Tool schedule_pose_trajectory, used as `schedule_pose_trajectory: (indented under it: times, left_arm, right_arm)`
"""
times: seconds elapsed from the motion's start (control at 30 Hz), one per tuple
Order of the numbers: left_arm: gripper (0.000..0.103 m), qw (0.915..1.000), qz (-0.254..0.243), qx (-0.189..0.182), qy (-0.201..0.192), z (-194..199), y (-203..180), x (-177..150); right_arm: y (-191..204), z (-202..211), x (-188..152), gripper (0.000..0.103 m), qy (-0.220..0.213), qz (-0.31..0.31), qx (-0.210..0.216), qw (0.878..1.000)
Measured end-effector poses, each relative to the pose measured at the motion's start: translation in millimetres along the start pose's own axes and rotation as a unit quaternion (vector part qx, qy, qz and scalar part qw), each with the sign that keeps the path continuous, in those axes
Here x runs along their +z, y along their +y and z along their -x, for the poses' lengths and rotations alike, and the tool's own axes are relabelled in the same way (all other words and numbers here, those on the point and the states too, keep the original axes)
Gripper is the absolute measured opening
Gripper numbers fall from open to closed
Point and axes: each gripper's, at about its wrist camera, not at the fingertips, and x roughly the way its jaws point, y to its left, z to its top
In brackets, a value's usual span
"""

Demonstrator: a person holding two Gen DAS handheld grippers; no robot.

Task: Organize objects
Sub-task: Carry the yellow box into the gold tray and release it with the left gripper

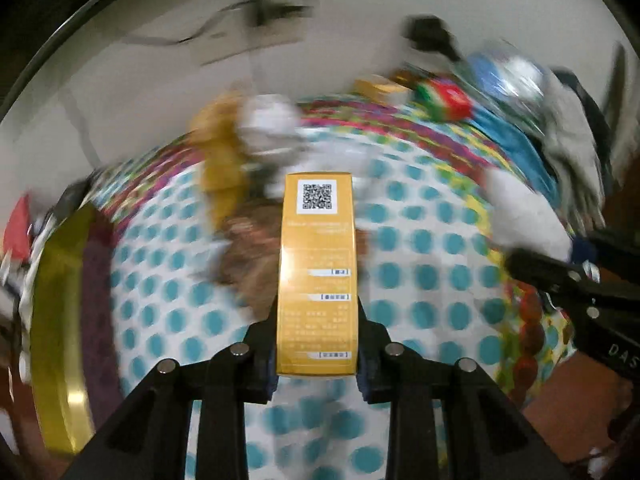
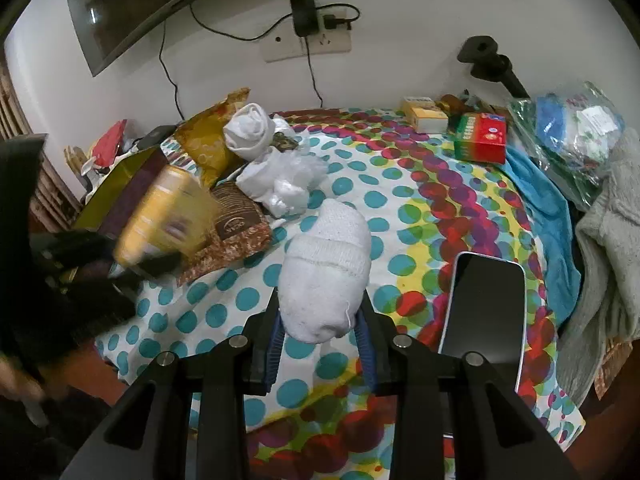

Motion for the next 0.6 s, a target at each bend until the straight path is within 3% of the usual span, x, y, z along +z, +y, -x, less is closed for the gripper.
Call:
schedule_pose_trajectory:
  times: [0.1,0.2,0.37,0.47,0.6]
  left_arm:
    - [0.029,0.9977,0.056,0.037,-0.007,11.8,60.1,1.2]
    - [0.029,0.9902,0.127,0.059,-0.004,18.1,132.3,2.1]
    - [0.029,0.9772,0.184,0.107,0.008,5.9,229.0,4.4]
    - [0.029,0.9696,0.216,0.109,0.037,-21.1,279.2,8.0]
    - [0.03,0.9663,0.228,0.097,0.069,-59.4,321.3,14.5]
  right_arm:
    - [9.6,-0.3,3.0,0.031,0.0,0.007,0.004,1.0]
    - [23.8,-1.6,5.4,0.031,0.001,0.019,0.007,1.0]
    - [53.6,-6.9,14.4,0.031,0.005,0.04,0.014,0.999]
    - [73.5,-13.4,24.5,0.031,0.009,0.055,0.021,0.998]
    - [112.6,-27.0,43.3,0.031,0.014,0.086,0.037,0.995]
